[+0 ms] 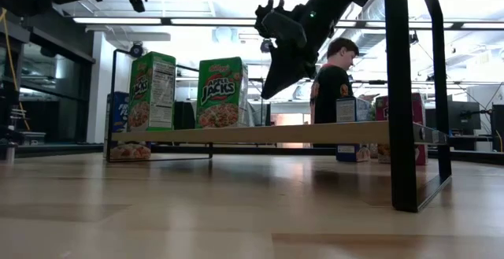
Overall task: Stack cereal on shelf
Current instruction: Put the green cereal box on the shelf
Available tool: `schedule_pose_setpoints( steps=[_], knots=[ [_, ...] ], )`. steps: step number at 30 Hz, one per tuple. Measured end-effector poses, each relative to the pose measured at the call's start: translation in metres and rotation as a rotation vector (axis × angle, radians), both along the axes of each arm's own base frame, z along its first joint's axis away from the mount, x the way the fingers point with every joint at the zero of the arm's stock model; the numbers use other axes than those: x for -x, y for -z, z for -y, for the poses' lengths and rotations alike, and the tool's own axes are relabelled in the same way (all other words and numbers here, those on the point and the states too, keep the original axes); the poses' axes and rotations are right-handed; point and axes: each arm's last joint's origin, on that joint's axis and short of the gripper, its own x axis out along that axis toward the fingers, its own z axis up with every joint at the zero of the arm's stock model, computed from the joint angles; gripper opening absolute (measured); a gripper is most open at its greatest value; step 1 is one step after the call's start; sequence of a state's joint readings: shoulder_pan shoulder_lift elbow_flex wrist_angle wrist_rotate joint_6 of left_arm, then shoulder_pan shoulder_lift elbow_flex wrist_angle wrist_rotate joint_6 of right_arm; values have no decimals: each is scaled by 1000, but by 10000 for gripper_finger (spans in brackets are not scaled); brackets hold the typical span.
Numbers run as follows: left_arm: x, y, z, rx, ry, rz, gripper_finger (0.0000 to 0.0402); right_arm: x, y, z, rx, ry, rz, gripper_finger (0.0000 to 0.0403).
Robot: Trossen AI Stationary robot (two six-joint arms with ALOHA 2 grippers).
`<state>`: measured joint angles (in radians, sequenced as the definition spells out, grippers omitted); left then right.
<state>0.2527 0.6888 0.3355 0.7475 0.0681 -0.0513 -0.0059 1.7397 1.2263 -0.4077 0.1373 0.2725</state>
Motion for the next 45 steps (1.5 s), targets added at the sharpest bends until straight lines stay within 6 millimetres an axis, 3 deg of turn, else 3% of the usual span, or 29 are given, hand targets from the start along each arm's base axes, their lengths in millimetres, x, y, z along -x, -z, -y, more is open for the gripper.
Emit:
schedule_pose_setpoints(
  steps=[23,36,45],
  knots=[
    [0,0,0,-1,-1,-1,209,2,1,-5,-54,-229,-29,0],
    [0,0,0,-3,-1,-1,209,-3,0,3,102,-216,-5,0],
    [0,0,0,-2,-1,-1,209,-14,19,13,111,-159,-13,0]
  ],
)
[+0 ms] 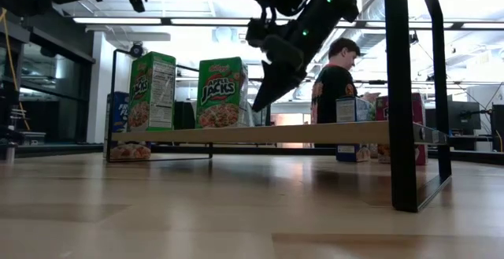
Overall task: Stack cereal on shelf
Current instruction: Put the green cereal box on the shelf
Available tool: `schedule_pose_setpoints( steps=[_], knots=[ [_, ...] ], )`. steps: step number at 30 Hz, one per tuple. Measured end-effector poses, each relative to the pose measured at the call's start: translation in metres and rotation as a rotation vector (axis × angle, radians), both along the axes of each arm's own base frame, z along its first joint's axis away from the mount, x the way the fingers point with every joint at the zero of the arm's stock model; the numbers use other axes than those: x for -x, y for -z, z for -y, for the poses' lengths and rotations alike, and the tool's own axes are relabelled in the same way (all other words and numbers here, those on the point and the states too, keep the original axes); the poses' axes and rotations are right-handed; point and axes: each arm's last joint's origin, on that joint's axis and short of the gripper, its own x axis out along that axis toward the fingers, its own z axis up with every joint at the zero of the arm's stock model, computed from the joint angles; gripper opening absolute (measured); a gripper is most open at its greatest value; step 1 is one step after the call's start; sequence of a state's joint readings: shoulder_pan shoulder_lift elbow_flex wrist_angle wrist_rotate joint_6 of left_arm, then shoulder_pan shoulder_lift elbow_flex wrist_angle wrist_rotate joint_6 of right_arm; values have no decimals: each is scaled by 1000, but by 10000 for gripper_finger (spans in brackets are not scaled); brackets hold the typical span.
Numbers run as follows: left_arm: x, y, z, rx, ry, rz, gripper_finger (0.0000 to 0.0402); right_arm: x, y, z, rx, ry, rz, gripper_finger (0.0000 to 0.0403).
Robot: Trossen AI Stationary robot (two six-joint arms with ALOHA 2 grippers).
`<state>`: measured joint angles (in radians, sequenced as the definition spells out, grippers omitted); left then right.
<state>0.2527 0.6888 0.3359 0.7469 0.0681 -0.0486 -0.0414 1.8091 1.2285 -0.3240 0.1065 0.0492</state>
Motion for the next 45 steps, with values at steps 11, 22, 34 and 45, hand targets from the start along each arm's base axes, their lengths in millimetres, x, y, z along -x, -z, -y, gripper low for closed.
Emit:
schedule_pose_setpoints(
  steps=[11,22,34,45],
  knots=[
    [0,0,0,0,0,1,209,-18,12,3,-3,25,110,0],
    [0,0,0,-1,0,4,209,-29,11,3,0,-1,226,0],
    [0,0,0,0,0,3,209,-33,6,1,-43,-23,293,0],
    [0,0,0,0,0,3,209,-33,6,0,-89,-44,292,0]
  ],
)
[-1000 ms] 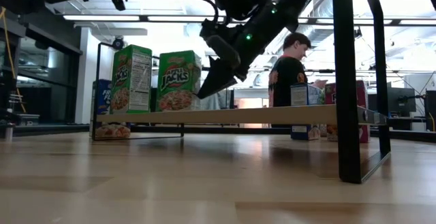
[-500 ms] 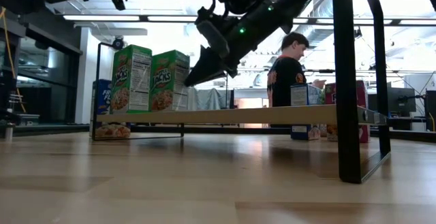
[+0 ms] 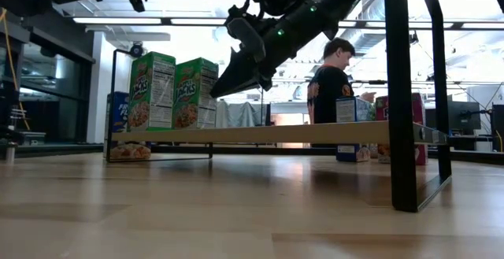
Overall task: Stack cereal on shelf
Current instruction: Put the green cereal box on the shelf
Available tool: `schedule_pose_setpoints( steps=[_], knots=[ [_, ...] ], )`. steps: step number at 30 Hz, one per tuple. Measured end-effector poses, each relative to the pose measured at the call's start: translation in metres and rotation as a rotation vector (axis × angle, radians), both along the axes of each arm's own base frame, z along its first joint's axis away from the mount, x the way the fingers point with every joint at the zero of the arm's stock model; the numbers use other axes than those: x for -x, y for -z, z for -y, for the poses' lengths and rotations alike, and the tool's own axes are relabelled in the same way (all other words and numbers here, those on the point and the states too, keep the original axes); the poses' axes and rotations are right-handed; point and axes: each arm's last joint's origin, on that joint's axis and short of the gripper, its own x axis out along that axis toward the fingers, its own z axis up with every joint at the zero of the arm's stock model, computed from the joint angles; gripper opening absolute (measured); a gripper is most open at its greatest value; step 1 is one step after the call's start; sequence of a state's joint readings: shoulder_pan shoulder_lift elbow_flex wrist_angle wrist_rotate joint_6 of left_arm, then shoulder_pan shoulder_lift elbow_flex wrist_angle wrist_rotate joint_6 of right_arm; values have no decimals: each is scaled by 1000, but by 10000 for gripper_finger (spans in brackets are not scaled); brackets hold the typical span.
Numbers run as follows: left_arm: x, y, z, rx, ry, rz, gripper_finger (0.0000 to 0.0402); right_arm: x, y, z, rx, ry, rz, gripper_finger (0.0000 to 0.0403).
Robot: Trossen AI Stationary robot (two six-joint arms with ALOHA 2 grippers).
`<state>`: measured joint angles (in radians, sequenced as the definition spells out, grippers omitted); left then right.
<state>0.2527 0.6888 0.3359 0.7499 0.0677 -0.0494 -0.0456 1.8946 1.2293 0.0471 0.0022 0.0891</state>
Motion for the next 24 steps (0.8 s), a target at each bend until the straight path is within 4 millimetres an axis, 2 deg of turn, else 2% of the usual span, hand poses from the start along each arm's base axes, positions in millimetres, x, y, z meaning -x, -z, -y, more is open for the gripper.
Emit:
schedule_pose_setpoints(
  steps=[24],
  knots=[
    [0,0,0,0,0,-1,209,0,0,-1,-11,-49,-1,0]
  ],
)
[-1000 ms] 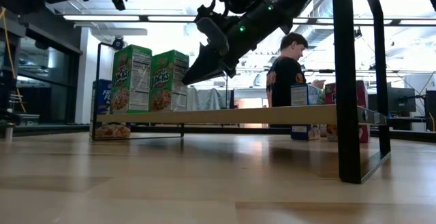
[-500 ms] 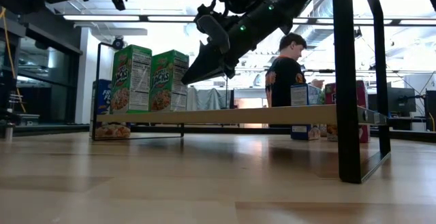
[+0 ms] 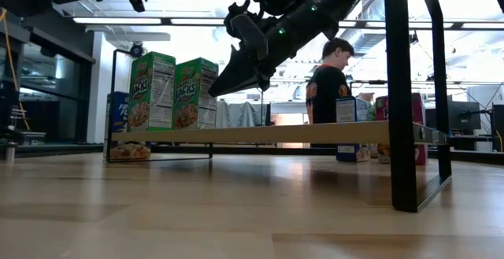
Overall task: Stack cereal on shelf
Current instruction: Put the green cereal box on the shelf
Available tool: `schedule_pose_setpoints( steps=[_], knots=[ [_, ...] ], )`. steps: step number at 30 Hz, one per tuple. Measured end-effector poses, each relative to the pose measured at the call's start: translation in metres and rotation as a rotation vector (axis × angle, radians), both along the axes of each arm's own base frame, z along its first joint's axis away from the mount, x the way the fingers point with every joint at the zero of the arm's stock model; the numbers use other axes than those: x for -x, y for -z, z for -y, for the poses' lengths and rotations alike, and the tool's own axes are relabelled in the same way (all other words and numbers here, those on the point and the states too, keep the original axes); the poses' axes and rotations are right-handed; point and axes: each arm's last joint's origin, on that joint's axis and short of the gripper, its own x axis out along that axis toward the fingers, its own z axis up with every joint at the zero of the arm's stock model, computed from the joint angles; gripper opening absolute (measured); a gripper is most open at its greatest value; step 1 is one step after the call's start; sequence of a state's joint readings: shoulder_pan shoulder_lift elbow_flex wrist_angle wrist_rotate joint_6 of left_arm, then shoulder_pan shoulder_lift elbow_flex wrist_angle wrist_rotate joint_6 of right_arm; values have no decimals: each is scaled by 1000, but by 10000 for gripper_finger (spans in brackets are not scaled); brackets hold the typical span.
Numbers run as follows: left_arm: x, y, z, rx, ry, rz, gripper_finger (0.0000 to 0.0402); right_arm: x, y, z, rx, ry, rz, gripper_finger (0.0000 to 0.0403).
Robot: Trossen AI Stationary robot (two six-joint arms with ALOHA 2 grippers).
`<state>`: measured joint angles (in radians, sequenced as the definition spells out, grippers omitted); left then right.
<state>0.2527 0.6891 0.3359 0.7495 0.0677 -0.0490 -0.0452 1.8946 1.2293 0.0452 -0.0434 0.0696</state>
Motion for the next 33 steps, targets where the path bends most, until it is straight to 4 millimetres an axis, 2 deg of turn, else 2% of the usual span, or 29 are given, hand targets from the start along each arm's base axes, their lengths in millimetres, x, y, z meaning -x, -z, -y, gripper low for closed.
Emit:
schedule_pose_setpoints(
  steps=[9,20,33],
  knots=[
    [0,0,0,0,0,0,209,1,-2,3,23,-16,-36,0],
    [0,0,0,0,0,0,209,-4,-9,5,62,50,38,0],
    [0,0,0,0,0,0,209,-8,-16,5,64,46,122,0]
  ],
)
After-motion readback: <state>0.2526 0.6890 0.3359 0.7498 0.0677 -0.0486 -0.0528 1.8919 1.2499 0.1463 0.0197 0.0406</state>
